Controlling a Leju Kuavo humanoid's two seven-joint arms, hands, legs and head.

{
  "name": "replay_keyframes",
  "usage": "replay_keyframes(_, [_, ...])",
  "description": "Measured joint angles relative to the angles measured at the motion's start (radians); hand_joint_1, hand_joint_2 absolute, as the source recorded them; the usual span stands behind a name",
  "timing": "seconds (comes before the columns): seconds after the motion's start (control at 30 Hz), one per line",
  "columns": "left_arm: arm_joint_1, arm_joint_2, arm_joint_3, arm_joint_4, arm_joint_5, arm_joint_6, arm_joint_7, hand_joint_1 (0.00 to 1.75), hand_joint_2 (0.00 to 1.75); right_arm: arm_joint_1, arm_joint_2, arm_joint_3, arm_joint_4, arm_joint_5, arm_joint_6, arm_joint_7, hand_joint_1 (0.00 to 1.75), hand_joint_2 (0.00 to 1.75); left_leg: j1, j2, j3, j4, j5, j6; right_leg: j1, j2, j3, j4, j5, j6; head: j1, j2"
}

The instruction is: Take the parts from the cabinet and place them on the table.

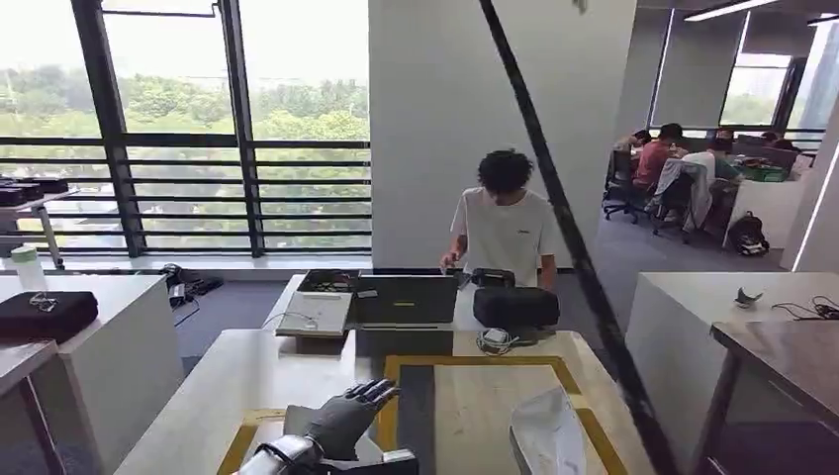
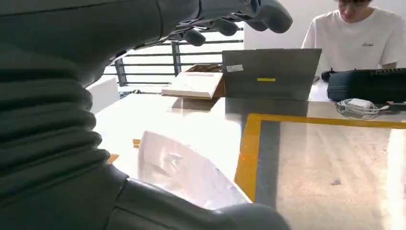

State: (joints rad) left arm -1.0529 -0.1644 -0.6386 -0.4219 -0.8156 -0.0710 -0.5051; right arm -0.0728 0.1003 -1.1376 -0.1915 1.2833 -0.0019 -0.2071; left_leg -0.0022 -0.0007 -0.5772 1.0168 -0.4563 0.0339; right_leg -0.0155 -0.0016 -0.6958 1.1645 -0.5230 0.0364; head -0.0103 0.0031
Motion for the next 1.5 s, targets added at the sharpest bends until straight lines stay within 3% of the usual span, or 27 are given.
replay_keyframes(0.07, [0.003,-0.005,0.0,0.002,0.0,0.0,0.0,0.0,1.75,0.0,0.0,0.0,0.0,0.0,0.0,0.0,0.0,0.0,-0.003,0.001,-0.02,0.003,0.012,0.002,0.001,0.0,-0.054,0.154,-0.071,0.004,0.0,0.0])
replay_keyframes(0.1, [0.005,-0.005,0.0,0.003,0.0,0.0,0.0,0.0,1.75,0.0,0.0,0.0,0.0,0.0,0.0,0.0,0.0,0.0,-0.004,0.001,-0.03,0.006,0.017,0.001,0.001,0.0,-0.057,0.179,-0.075,0.003,0.001,0.0])
replay_keyframes(0.17, [0.006,-0.005,-0.001,0.003,0.0,0.0,0.0,0.0,1.75,0.001,0.0,0.0,0.0,0.0,0.0,0.0,0.0,0.0,-0.005,0.001,-0.046,0.011,0.027,-0.001,0.001,0.0,0.019,0.08,-0.025,-0.003,0.001,0.0])
replay_keyframes(0.23, [0.003,-0.008,-0.001,0.002,0.0,0.0,0.0,0.0,1.75,-0.001,0.0,0.0,0.0,0.0,0.0,-0.001,0.0,0.0,-0.005,0.001,-0.054,0.016,0.034,-0.007,0.004,0.0,0.153,-0.124,0.019,-0.016,0.001,0.0])
replay_keyframes(0.37, [0.003,-0.012,-0.002,0.002,0.0,0.002,0.0,0.0,1.75,-0.002,-0.001,0.0,0.0,0.0,0.0,-0.001,0.0,0.0,-0.005,0.001,-0.06,0.011,0.055,-0.033,0.017,0.002,0.146,-0.142,0.029,-0.037,0.001,0.0])
replay_keyframes(0.4, [0.003,-0.011,-0.002,0.002,0.0,0.002,0.0,0.0,1.75,-0.002,0.0,0.0,0.0,0.0,0.0,-0.001,0.0,0.0,-0.01,0.001,-0.063,0.009,0.059,-0.041,0.008,0.001,0.143,-0.152,0.04,-0.045,0.001,0.0])
replay_keyframes(0.47, [0.001,-0.01,-0.003,0.002,0.0,0.002,0.0,0.0,1.75,-0.002,0.001,0.0,0.0,0.0,0.0,-0.001,0.0,0.0,-0.007,-0.002,-0.086,0.05,0.008,-0.048,0.004,-0.004,0.133,-0.158,0.056,-0.059,-0.001,0.0])
replay_keyframes(0.53, [0.002,-0.009,-0.003,0.003,0.0,0.002,0.0,0.0,1.75,-0.002,0.0,0.0,0.0,-0.001,0.0,-0.001,0.0,0.0,0.001,-0.001,-0.138,0.203,-0.095,-0.06,0.004,-0.004,0.114,-0.157,0.07,-0.062,-0.002,0.0])
replay_keyframes(0.57, [0.004,-0.009,-0.003,0.005,0.0,0.002,0.0,0.0,1.75,-0.001,0.0,0.0,0.0,-0.001,0.0,-0.001,0.0,0.0,0.002,-0.001,-0.159,0.275,-0.129,-0.064,0.004,-0.004,0.104,-0.156,0.077,-0.062,-0.002,0.0])
replay_keyframes(0.6, [0.006,-0.01,-0.003,0.006,0.0,0.002,0.0,0.0,1.75,-0.001,0.0,0.0,0.0,-0.002,0.0,-0.001,0.0,0.0,0.003,-0.001,-0.165,0.319,-0.138,-0.068,0.004,-0.004,0.093,-0.156,0.085,-0.061,-0.002,0.0])
replay_keyframes(0.63, [0.007,-0.01,-0.004,0.008,0.0,0.002,0.0,0.0,1.75,-0.001,0.0,0.0,0.0,-0.004,0.0,0.0,0.0,0.0,0.005,-0.001,-0.149,0.307,-0.125,-0.068,0.004,-0.004,0.087,-0.155,0.089,-0.06,-0.002,0.0])
replay_keyframes(0.67, [0.006,-0.01,-0.004,0.008,-0.002,0.002,0.002,0.0,1.75,-0.001,0.001,-0.001,0.0,-0.009,0.0,0.0,0.0,0.0,0.006,-0.001,-0.104,0.249,-0.093,-0.067,0.003,-0.004,0.078,-0.153,0.095,-0.057,-0.002,0.0])
replay_keyframes(0.73, [0.0,-0.02,-0.004,0.008,-0.004,0.003,0.005,0.0,1.75,-0.001,0.0,-0.003,0.0,-0.018,0.0,0.0,0.0,0.0,0.006,-0.001,0.021,0.058,-0.037,-0.062,0.003,-0.004,0.07,-0.148,0.103,-0.049,-0.002,0.0])
replay_keyframes(0.77, [-0.004,-0.027,-0.004,0.008,-0.005,0.004,0.005,0.0,1.75,-0.001,0.0,-0.003,0.0,-0.019,0.0,-0.001,0.0,0.0,0.005,-0.002,0.056,0.002,-0.067,-0.055,0.005,-0.006,0.064,-0.147,0.106,-0.043,-0.002,0.0])
replay_keyframes(0.8, [-0.005,-0.037,-0.004,0.008,-0.005,0.005,0.005,0.0,1.75,-0.002,0.0,-0.004,0.0,-0.02,0.0,-0.002,0.0,0.0,0.0,-0.005,0.05,0.013,-0.045,-0.047,0.004,-0.007,0.064,-0.148,0.112,-0.036,0.0,0.0])
replay_keyframes(0.87, [-0.009,-0.046,-0.005,0.01,-0.006,0.005,0.008,0.0,1.75,-0.003,0.0,-0.004,0.0,-0.02,-0.002,-0.003,0.0,0.0,-0.006,-0.005,0.043,0.009,-0.046,-0.037,0.003,-0.007,0.063,-0.15,0.123,-0.023,0.001,0.0])
replay_keyframes(0.93, [-0.011,-0.059,-0.005,0.01,-0.006,0.005,0.008,0.0,1.75,-0.002,-0.002,-0.004,0.0,-0.02,-0.003,-0.005,0.0,0.0,0.003,-0.002,0.038,-0.005,-0.027,-0.014,-0.001,-0.004,0.056,-0.15,0.124,-0.009,0.0,0.0])
replay_keyframes(1.0, [-0.013,-0.066,-0.005,0.01,-0.006,0.007,0.01,0.0,1.75,-0.001,-0.002,-0.004,0.0,-0.02,-0.004,-0.006,0.0,0.0,0.003,-0.001,0.03,-0.007,-0.018,-0.008,-0.001,-0.001,0.046,-0.122,0.087,-0.005,0.002,0.0])
replay_keyframes(1.1, [-0.011,-0.083,-0.006,0.011,-0.014,0.017,0.023,0.0,1.75,-0.001,-0.003,-0.005,0.0,-0.022,-0.005,0.003,0.0,0.0,0.0,0.0,-0.002,-0.004,0.003,0.001,-0.002,-0.001,-0.037,0.106,-0.055,0.004,0.005,0.0])
replay_keyframes(1.13, [-0.01,-0.087,-0.006,0.012,-0.018,0.018,0.026,0.0,1.75,-0.001,-0.003,-0.005,0.0,-0.023,-0.006,0.005,0.0,0.0,0.0,0.0,-0.013,0.0,0.009,0.001,-0.001,0.0,-0.052,0.16,-0.071,0.006,0.006,0.0])
replay_keyframes(1.17, [-0.008,-0.09,-0.007,0.013,-0.02,0.018,0.031,0.0,1.75,-0.001,-0.003,-0.006,0.0,-0.024,-0.006,0.006,0.0,0.0,-0.001,0.0,-0.026,0.004,0.015,0.0,-0.002,-0.001,-0.042,0.165,-0.061,0.005,0.006,0.0])
replay_keyframes(1.23, [-0.006,-0.096,-0.008,0.013,-0.021,0.019,0.033,0.0,1.75,-0.001,-0.003,-0.008,0.0,-0.024,-0.006,0.006,0.0,0.0,-0.001,0.0,-0.043,0.012,0.023,-0.003,-0.002,-0.001,0.039,0.052,-0.003,0.002,0.007,0.0])
replay_keyframes(1.27, [-0.006,-0.1,-0.008,0.013,-0.021,0.019,0.033,0.0,1.75,-0.002,-0.003,-0.008,0.0,-0.024,-0.006,0.006,0.0,0.0,0.0,0.0,-0.05,0.017,0.026,-0.006,-0.002,-0.001,0.114,-0.062,0.029,-0.003,0.008,0.0])
replay_keyframes(1.3, [-0.006,-0.104,-0.008,0.011,-0.021,0.019,0.033,0.0,1.75,-0.003,-0.005,-0.008,0.0,-0.024,-0.006,0.006,0.0,0.0,-0.001,0.0,-0.054,0.02,0.029,-0.01,-0.001,-0.001,0.154,-0.137,0.009,-0.009,0.008,0.0])
replay_keyframes(1.43, [-0.006,-0.113,-0.01,0.01,-0.022,0.02,0.035,0.0,1.75,-0.003,-0.005,-0.008,0.0,-0.023,-0.006,0.008,0.0,0.0,-0.002,0.0,-0.061,0.012,0.054,-0.036,0.013,0.004,0.145,-0.141,0.03,-0.031,0.008,0.0])
replay_keyframes(1.47, [-0.006,-0.113,-0.01,0.01,-0.022,0.02,0.035,0.0,1.75,-0.002,-0.005,-0.008,0.0,-0.024,-0.006,0.008,0.0,0.0,-0.006,-0.001,-0.063,0.012,0.058,-0.043,0.003,0.003,0.142,-0.154,0.042,-0.04,0.008,0.0])
replay_keyframes(1.5, [-0.007,-0.113,-0.01,0.01,-0.022,0.02,0.035,0.0,1.75,-0.003,-0.005,-0.008,0.0,-0.023,-0.006,0.008,0.0,0.0,-0.004,-0.003,-0.077,0.026,0.033,-0.047,0.0,-0.004,0.139,-0.159,0.053,-0.046,0.01,0.0])
